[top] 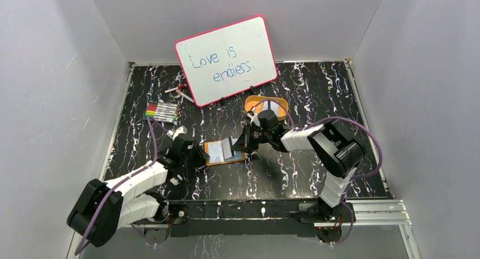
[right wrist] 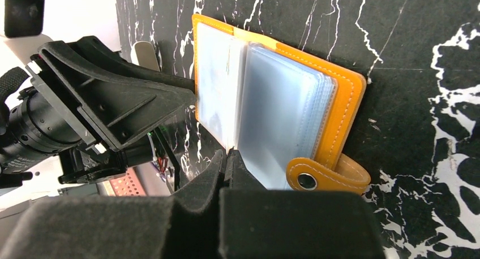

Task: Put the credit cards into the card holder
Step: Insert the credit card into the card holder.

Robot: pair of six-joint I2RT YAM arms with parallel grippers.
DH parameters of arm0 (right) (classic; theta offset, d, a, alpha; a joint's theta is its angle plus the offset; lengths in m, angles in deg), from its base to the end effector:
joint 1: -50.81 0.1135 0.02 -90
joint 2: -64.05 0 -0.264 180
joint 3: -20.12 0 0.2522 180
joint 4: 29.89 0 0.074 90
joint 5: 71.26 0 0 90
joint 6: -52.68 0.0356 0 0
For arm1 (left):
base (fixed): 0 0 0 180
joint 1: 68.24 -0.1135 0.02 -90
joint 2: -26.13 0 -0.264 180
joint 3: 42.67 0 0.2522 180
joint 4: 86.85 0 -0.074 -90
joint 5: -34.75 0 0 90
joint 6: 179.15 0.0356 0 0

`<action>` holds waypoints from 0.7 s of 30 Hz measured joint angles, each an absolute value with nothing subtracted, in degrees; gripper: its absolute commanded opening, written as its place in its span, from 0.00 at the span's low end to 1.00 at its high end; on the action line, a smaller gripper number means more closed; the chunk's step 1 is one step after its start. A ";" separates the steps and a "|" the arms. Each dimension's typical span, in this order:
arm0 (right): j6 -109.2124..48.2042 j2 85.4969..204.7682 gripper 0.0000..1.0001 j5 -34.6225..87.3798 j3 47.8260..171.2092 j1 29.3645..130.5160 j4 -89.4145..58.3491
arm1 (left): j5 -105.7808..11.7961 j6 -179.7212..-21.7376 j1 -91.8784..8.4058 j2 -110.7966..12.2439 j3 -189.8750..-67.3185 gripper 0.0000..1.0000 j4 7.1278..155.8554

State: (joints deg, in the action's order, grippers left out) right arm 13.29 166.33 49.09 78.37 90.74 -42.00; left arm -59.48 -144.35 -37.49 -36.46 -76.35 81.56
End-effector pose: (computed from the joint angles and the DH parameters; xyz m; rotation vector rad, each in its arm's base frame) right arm 0.2541 0.2361 0.1408 -0.1366 2.4245 1.4055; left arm 0.1754 -0.1013 0.1548 -0.5424 2.3124 -0.6821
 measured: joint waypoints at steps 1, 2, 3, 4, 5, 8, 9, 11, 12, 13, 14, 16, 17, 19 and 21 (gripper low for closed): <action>13.33 166.51 0.00 49.09 78.37 90.74 -42.02 | -59.70 -144.33 -37.49 -36.46 -76.35 0.29 81.54; 13.33 166.59 0.00 49.09 78.37 90.74 -42.02 | -59.94 -144.31 -37.49 -36.46 -76.35 0.28 81.52; 13.33 166.68 0.00 49.09 78.37 90.74 -42.04 | -60.20 -144.31 -37.49 -36.46 -76.35 0.27 81.52; 13.33 166.79 0.00 49.11 78.40 90.74 -42.08 | -60.44 -144.26 -37.49 -36.44 -76.35 0.26 81.50; 13.36 166.99 0.00 49.13 78.48 90.74 -42.11 | -60.62 -144.26 -37.49 -36.44 -76.35 0.25 81.48; 13.38 168.23 0.00 49.15 79.05 90.74 -42.54 | -60.82 -144.24 -37.49 -36.44 -76.35 0.25 81.48; 13.38 168.65 0.00 49.17 79.16 90.74 -42.80 | -60.84 -144.24 -37.49 -36.46 -76.35 0.24 81.50; 13.51 169.28 0.00 49.33 79.20 90.74 -43.00 | -60.82 -144.24 -37.49 -36.46 -76.33 0.24 81.50; 13.55 169.43 0.00 49.35 79.20 90.74 -43.02 | -60.82 -144.24 -37.49 -36.48 -76.35 0.24 81.50; 13.55 169.48 0.00 49.39 79.20 90.74 -43.07 | -60.82 -144.24 -37.49 -36.55 -76.35 0.24 81.52; 13.53 169.48 0.00 49.44 79.23 90.74 -43.13 | -60.82 -144.22 -37.49 -36.65 -76.35 0.24 81.52; 13.55 169.48 0.00 49.57 79.23 90.74 -43.33 | -60.79 -144.24 -37.49 -36.92 -76.33 0.23 81.69; 13.60 169.48 0.00 49.57 79.23 90.74 -43.35 | -60.79 -144.24 -37.49 -37.00 -76.33 0.23 81.87; 13.77 169.50 0.00 49.65 79.23 90.74 -43.46 | -60.75 -144.24 -37.49 -37.18 -76.35 0.23 82.13; 13.86 169.54 0.00 49.83 79.23 90.74 -43.74 | -60.69 -144.24 -37.49 -37.33 -76.35 0.22 82.37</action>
State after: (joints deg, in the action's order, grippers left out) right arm 13.86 169.54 49.83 79.23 90.74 -43.74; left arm -60.69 -144.24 -37.49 -37.33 -76.35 82.37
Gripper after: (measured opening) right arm 0.013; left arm 0.231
